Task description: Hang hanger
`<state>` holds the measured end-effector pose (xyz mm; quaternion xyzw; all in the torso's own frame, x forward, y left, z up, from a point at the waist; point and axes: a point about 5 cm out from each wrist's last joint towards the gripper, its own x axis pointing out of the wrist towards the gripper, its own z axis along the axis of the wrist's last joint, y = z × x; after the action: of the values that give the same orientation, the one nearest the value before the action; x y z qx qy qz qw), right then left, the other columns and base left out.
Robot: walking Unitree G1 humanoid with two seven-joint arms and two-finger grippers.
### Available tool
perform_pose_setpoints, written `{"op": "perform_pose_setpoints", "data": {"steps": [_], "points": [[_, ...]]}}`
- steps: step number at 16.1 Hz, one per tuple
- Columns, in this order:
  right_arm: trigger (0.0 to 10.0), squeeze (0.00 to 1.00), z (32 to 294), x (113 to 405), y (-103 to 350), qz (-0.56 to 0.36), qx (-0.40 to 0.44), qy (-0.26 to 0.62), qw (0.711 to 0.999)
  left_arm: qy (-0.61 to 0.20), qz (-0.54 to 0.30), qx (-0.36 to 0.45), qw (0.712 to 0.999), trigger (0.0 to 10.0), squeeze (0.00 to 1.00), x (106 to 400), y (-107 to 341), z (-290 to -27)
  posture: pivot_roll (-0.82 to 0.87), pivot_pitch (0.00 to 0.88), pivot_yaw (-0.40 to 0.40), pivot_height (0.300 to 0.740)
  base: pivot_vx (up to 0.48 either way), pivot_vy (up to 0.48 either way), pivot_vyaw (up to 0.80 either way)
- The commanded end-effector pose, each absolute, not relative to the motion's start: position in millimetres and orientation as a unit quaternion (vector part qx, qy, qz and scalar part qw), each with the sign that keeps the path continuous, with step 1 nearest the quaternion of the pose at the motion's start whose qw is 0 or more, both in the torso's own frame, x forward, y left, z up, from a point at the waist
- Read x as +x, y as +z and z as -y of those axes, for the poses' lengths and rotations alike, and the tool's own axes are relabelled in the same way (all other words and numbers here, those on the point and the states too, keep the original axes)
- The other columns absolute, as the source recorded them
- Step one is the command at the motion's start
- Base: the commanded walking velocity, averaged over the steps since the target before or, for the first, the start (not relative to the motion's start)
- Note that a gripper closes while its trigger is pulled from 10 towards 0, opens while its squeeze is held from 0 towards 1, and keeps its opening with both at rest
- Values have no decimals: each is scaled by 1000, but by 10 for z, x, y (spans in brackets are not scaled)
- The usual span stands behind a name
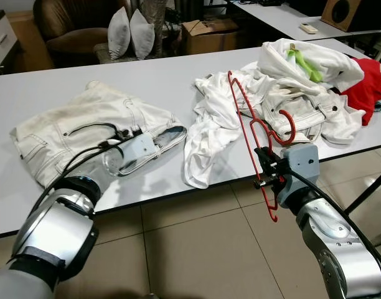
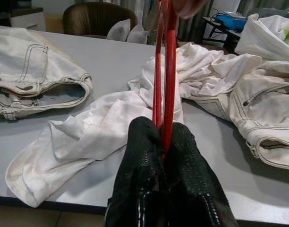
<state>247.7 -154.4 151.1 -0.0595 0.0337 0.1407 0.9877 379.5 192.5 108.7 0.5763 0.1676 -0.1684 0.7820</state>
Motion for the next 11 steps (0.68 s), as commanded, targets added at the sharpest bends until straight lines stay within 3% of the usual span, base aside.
{"op": "perform_pose_setpoints", "data": {"steps": [1,2,3,4,5,11], "points": [[10000,0,1549,2486,1533,-30,-62,138,988,-190,-184,578,772,10000,0,3766,1016,-1882,-219,0,38,740,0,0,0],[10000,0,1545,2489,1537,-29,-62,138,988,-183,-185,576,775,10000,0,3773,1021,-1872,-221,0,39,740,0,0,0],[10000,0,1541,2492,1541,-28,-62,138,988,-165,-178,574,782,4627,0,3794,1057,-1885,-223,0,41,740,0,0,0],[10000,0,1541,2490,1540,-28,-62,138,988,-156,-175,576,783,471,0,3803,1075,-1898,-225,0,42,740,0,0,0],[10000,0,1543,2487,1539,-28,-63,138,988,-148,-174,577,784,0,0,3809,1091,-1917,-225,0,43,740,0,0,0],[10000,0,1546,2469,1534,-29,-63,137,988,-100,-176,572,795,0,0,3841,1183,-2047,-231,0,49,740,0,0,0]]}}
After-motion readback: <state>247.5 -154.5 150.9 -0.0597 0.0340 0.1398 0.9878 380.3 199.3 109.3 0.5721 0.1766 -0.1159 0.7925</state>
